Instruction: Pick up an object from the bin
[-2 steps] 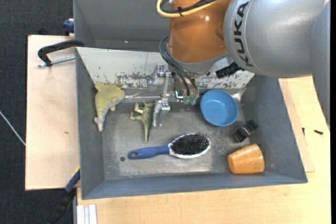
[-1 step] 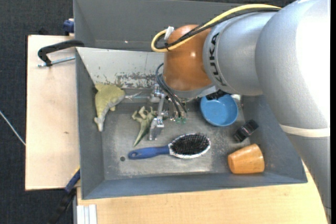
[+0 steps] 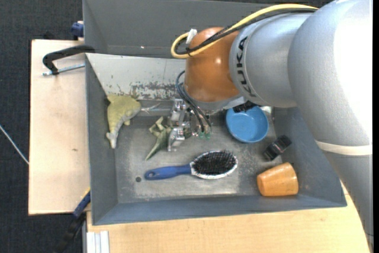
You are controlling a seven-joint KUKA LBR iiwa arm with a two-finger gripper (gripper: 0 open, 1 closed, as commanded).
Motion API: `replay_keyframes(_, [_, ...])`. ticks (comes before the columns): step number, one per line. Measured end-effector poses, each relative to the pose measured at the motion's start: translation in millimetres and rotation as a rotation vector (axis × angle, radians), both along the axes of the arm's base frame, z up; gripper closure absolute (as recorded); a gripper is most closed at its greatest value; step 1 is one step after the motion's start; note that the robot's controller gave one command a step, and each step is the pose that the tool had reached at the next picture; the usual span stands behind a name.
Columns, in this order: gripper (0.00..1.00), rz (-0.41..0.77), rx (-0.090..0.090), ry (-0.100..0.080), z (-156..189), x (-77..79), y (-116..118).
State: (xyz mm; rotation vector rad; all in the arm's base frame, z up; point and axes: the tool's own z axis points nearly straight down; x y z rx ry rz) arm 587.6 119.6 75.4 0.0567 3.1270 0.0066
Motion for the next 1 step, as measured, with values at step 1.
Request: replay_keyframes(1, [1.0,0.033,-0.001,-0.001,174.2,-10.8,-4.5])
